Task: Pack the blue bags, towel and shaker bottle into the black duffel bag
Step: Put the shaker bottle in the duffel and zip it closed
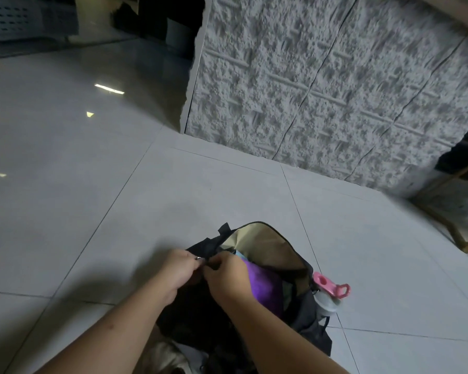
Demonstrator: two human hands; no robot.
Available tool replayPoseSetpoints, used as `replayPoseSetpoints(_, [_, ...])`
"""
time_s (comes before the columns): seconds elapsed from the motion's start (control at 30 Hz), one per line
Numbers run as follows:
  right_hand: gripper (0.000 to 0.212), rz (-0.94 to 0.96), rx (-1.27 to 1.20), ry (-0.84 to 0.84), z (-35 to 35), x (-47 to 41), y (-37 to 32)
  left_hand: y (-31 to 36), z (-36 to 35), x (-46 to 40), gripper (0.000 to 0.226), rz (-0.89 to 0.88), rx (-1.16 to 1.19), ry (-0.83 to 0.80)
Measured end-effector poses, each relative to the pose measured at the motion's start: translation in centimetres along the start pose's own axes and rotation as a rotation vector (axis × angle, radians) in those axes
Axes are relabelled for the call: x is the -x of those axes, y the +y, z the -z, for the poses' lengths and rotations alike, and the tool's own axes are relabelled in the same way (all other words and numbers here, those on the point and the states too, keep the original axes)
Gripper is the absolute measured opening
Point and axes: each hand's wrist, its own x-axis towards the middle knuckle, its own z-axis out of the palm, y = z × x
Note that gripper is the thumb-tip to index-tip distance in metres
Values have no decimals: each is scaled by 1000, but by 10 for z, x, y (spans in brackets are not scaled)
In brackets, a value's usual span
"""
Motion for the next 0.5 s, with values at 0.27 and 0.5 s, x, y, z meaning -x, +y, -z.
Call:
replayPoseSetpoints(0.27, [16,207,193,19,7,2,-21,15,3,6,16,-5,40,63])
replayPoseSetpoints(0.5, [15,245,310,-72,4,2,-19,21,10,14,28,23,92,31])
